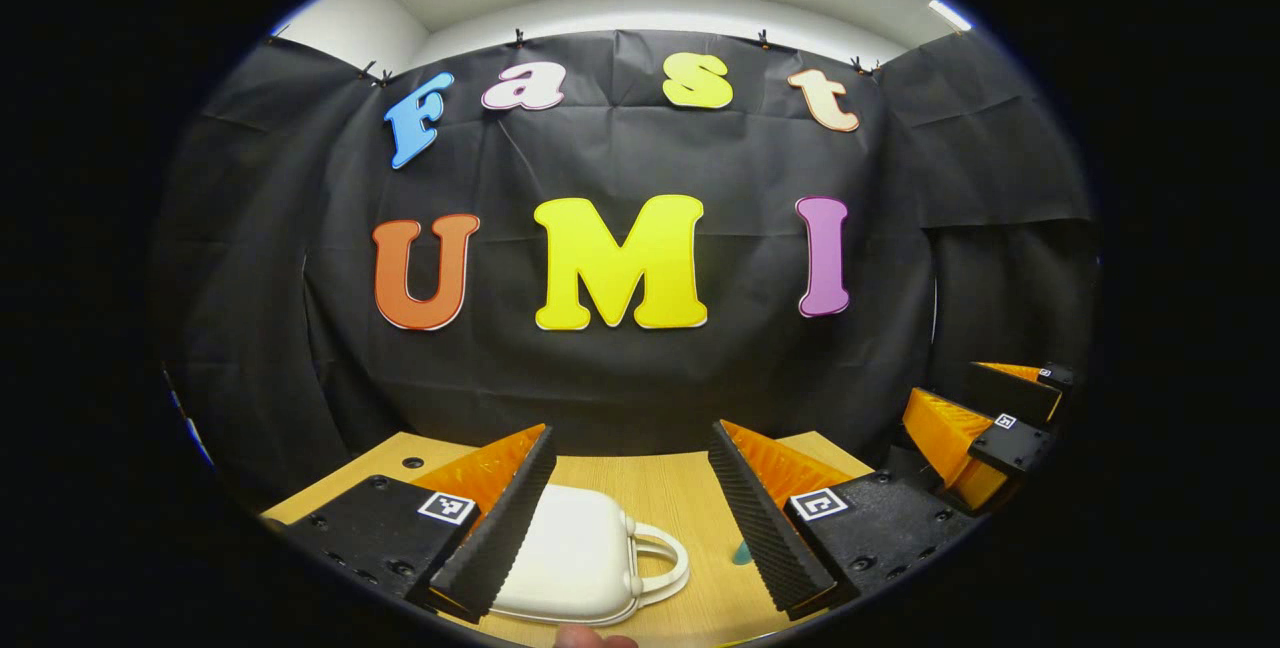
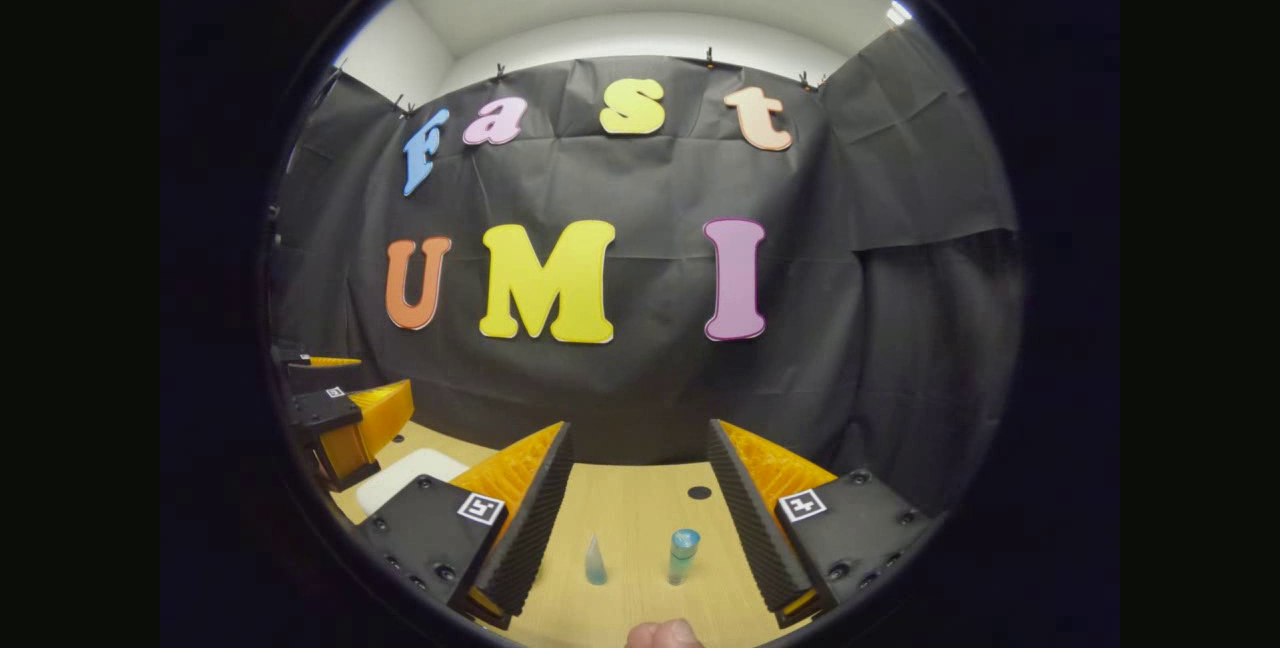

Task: First open the suitcase, pack the skin care products into it, and then close the suitcase.

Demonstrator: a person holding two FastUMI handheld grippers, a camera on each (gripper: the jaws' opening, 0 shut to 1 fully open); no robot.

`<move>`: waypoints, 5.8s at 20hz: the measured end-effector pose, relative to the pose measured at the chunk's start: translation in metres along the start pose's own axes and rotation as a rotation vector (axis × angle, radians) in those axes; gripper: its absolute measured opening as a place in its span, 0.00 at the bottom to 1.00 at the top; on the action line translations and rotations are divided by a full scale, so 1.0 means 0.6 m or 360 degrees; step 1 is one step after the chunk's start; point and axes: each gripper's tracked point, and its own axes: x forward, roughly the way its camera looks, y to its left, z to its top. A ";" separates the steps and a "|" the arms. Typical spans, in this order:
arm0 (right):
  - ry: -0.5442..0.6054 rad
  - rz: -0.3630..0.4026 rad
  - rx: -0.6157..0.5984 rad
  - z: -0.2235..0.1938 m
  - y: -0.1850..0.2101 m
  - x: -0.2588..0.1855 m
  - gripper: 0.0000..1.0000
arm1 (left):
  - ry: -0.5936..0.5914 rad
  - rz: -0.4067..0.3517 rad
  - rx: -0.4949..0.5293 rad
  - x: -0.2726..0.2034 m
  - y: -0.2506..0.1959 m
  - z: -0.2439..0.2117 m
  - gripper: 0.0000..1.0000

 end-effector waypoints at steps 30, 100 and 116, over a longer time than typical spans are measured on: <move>0.0434 -0.0157 -0.0092 -0.192 -0.212 0.000 0.81 | 0.1025 -0.0180 0.1503 0.120 -0.025 -0.449 0.56; 0.0456 0.0025 -0.0144 -0.182 -0.058 0.017 0.81 | 0.0170 0.0201 -0.0008 0.057 0.153 -0.139 0.98; 0.0729 0.0049 -0.0133 -0.301 -0.238 0.021 0.80 | 0.0758 -0.0385 0.0067 0.128 -0.243 -0.451 0.95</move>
